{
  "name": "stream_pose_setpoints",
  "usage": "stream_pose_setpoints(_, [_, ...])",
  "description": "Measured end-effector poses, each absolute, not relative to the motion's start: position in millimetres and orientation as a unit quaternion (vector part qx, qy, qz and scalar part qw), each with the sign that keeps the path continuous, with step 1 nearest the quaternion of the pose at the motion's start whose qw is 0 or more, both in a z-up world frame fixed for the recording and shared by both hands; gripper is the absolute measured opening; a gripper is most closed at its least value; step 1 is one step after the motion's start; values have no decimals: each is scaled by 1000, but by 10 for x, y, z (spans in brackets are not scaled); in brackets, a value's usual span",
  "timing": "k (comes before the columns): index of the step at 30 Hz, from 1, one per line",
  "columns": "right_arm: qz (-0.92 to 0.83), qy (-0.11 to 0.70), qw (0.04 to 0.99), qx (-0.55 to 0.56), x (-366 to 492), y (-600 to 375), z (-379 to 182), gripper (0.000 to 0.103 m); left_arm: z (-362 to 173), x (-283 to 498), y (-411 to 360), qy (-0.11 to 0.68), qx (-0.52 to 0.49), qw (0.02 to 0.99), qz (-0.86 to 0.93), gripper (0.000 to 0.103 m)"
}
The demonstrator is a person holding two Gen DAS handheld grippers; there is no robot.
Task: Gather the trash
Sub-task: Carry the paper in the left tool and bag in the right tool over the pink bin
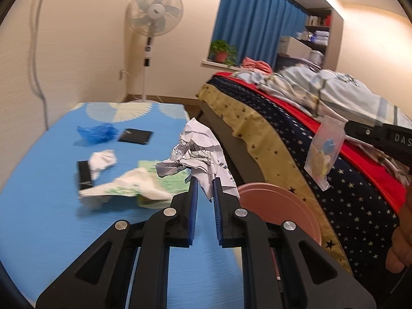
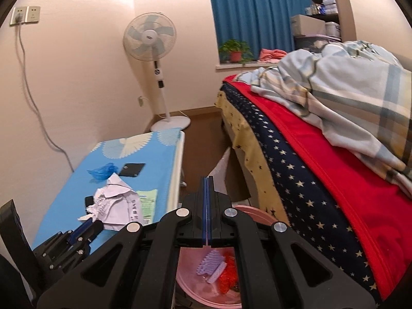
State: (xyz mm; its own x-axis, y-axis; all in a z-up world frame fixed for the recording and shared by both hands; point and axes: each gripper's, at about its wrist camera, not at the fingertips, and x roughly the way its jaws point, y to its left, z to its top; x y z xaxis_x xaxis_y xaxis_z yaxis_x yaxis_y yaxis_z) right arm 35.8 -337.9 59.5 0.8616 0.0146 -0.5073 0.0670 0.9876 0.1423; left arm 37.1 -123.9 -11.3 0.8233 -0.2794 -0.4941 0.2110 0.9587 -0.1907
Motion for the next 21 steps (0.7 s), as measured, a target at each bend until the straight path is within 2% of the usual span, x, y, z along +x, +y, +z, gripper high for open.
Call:
stream_pose_setpoints(10, [-52,282,953,102,396,-3585,417,0,-400,503,-1778,301,-49,935,-181,12])
stream_pose_setpoints(21, [-75,300,945,109,452,-3659,246,0,-592,606,-1995,326,-44,922,-205,12])
